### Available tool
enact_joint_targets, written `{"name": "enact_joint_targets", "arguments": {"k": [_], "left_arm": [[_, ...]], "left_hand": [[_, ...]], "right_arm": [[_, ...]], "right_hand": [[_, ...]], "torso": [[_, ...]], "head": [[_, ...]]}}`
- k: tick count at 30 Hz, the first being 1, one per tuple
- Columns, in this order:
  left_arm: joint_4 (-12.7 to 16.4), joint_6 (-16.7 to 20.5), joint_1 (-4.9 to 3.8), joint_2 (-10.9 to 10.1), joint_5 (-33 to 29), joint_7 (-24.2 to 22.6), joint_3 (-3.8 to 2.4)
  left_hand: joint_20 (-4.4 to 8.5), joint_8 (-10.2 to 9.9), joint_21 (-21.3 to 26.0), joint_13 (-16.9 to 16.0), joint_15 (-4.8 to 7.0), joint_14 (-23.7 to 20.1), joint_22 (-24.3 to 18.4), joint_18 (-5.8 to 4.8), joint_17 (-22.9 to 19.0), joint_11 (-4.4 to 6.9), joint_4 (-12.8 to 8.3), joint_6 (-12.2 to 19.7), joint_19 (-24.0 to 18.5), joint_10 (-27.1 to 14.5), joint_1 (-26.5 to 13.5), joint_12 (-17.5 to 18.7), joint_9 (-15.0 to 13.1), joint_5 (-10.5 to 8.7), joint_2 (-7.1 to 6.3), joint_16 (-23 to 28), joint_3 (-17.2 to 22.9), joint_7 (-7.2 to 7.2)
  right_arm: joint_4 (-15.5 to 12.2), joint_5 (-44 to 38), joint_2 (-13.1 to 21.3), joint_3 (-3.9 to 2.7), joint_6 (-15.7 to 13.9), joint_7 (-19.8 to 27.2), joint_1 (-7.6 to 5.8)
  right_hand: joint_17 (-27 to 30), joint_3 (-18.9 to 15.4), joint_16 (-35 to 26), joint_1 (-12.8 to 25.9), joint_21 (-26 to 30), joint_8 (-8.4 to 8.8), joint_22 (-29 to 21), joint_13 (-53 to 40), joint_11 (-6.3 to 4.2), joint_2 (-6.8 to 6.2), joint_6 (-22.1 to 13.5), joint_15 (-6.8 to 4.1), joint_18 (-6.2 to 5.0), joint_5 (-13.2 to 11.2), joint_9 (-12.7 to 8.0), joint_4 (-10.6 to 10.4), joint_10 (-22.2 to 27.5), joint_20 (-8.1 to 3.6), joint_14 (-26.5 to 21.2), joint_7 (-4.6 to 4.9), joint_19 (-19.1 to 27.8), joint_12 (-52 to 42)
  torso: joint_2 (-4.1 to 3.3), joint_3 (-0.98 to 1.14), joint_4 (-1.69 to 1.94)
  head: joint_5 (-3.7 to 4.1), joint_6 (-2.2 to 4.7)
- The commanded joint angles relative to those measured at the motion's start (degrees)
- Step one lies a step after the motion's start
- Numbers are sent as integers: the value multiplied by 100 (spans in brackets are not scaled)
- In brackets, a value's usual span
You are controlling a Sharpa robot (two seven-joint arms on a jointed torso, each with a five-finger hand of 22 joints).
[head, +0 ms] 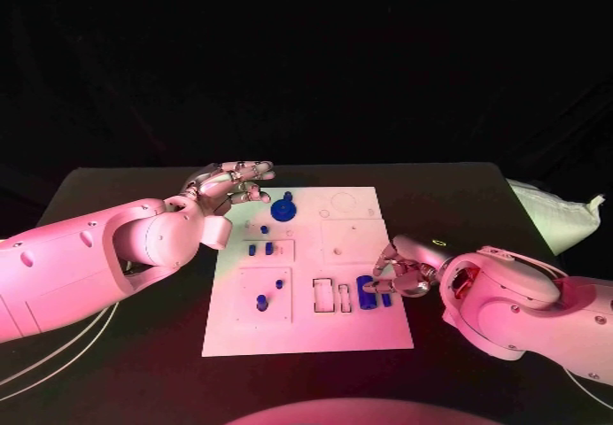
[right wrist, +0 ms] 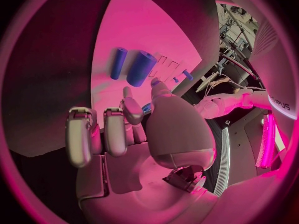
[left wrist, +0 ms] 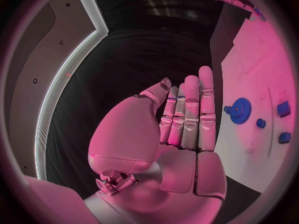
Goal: Assemble the parts on the task board
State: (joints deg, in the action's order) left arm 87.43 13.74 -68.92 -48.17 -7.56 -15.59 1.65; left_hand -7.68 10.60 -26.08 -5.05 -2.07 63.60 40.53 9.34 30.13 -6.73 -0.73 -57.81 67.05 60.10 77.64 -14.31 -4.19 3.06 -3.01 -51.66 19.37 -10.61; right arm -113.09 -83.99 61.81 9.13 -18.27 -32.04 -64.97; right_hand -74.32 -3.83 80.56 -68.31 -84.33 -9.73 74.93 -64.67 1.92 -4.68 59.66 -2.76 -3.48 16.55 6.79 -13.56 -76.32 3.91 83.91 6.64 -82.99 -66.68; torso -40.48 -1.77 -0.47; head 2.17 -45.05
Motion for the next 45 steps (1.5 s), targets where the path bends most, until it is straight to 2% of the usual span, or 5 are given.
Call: {"name": "enact_joint_targets", "arguments": {"k": [1, 14, 24, 35, 45], "left_arm": [[8, -111, 5, 3, 22, -20, -4], [10, -123, 9, -8, 22, -18, -5], [26, -120, 9, -41, 22, -15, -5], [41, -124, 9, -61, 22, -2, -5], [46, -136, 9, -66, 22, 9, -5]], "left_hand": [[5, 28, 30, -1, 0, -53, -8, 106, -9, -4, -7, 39, 43, -50, 27, -25, 8, -19, 20, -24, -30, 4], [5, 28, 32, 0, 0, -55, -10, 106, -11, -5, -8, 43, 43, -54, 28, -27, 9, -19, 17, -25, -35, 1], [5, 28, 32, 0, 0, -55, -10, 106, -11, -5, -8, 43, 43, -54, 28, -27, 9, -19, 17, -25, -35, 1], [5, 29, 33, 1, -1, -56, -11, 105, -14, -7, -7, 46, 44, -59, 25, -28, 10, -19, 19, -26, -38, 0], [4, 30, 35, 2, -3, -58, -13, 105, -16, -9, -5, 49, 44, -63, 23, -30, 10, -19, 20, -27, -42, -2]], "right_arm": [[14, -214, -54, 2, 168, -99, 34], [127, -289, -226, 2, 374, -165, 89], [206, -298, -411, 2, 498, -173, 184], [235, -281, -444, 1, 566, -185, 212], [301, -228, -460, 1, 432, -177, 216]], "right_hand": [[14, -72, 27, 3, -38, -46, 321, -20, -23, 20, -10, 32, 75, 34, 22, -21, 4, -10, 337, -31, -24, -4], [23, -119, 21, -54, -39, -98, 325, -37, -35, 69, 15, 25, 75, 38, 78, -44, 19, -15, 333, -46, -23, 18], [36, -139, 13, -112, -39, -124, 326, -44, -41, 101, 19, 19, 75, 38, 113, -38, 30, -19, 330, -53, -22, 37], [42, -178, 8, -150, -38, -168, 327, -71, -52, 127, 47, 11, 75, 33, 162, -43, 26, -26, 328, -67, -21, 39], [38, -151, 6, -636, -37, -286, 332, -158, -94, 276, 85, -26, 75, 53, 344, 210, 0, -59, 329, -104, -19, 67]], "torso": [[0, 2, -3], [-4, -2, -1], [-15, -1, 32], [-12, 1, 10], [-13, 1, 20]], "head": [[-21, 3], [-61, -19], [-79, -56], [-106, -75], [-83, -98]]}}
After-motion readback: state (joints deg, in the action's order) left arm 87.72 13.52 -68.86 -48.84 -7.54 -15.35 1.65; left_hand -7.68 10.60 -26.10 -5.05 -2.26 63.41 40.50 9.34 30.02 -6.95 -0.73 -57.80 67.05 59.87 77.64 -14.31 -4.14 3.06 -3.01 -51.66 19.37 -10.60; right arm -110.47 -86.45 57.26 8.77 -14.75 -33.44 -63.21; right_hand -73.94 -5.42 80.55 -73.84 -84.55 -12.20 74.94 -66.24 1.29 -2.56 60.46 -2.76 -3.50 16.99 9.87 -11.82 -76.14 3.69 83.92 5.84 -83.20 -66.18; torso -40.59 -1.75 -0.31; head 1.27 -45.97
